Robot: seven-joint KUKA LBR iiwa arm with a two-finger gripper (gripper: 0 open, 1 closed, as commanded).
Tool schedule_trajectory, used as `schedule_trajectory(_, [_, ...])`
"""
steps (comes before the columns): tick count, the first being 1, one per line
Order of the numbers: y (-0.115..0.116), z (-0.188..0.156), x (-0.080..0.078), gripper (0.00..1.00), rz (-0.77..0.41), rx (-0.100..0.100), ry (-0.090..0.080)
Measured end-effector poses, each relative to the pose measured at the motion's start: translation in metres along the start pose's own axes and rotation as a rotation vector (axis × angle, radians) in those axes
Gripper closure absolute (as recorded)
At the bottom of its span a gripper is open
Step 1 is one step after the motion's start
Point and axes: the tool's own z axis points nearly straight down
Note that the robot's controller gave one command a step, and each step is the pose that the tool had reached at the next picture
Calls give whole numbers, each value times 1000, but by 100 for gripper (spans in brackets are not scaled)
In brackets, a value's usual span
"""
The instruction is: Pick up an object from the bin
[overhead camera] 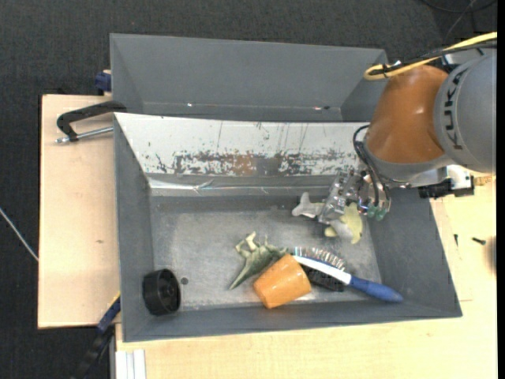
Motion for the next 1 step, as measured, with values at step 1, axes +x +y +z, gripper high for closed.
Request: schedule_trajectory(1, [1, -61, -3, 100, -1, -1, -5])
